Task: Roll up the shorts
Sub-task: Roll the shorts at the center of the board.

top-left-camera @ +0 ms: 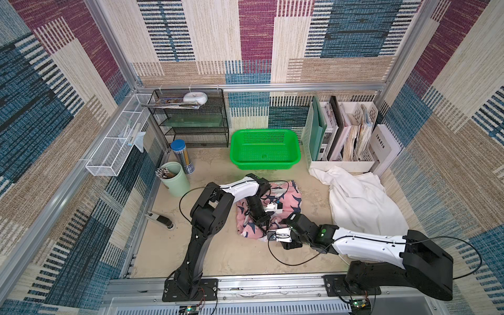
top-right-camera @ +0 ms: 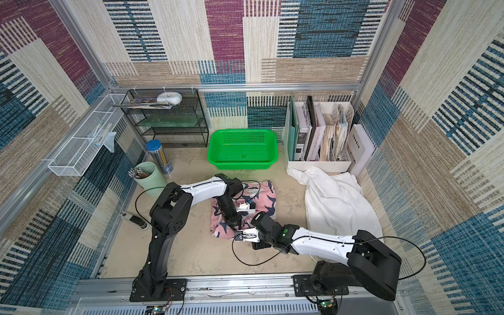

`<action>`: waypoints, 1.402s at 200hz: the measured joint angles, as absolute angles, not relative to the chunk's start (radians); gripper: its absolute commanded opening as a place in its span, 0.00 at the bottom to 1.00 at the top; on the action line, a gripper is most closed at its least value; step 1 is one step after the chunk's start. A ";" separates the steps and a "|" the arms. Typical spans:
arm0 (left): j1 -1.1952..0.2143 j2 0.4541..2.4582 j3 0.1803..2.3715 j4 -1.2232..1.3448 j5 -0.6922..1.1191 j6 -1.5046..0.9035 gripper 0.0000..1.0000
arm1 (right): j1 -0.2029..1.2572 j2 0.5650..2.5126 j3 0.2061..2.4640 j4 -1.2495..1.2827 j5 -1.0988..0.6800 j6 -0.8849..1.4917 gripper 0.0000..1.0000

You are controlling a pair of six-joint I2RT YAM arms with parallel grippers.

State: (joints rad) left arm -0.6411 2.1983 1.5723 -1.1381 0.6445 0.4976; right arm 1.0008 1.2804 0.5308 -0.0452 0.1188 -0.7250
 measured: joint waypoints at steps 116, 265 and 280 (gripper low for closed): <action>-0.640 2.138 1.522 -1.095 0.627 0.483 0.27 | 0.942 1.461 0.565 0.049 0.032 -0.727 0.25; -0.545 1.663 1.234 -0.826 0.471 0.377 0.52 | 0.802 1.489 0.672 -0.144 -0.200 -0.699 0.00; -0.543 1.584 1.202 -0.796 0.413 0.373 0.52 | 0.778 1.517 0.709 -0.176 -0.241 -0.681 0.00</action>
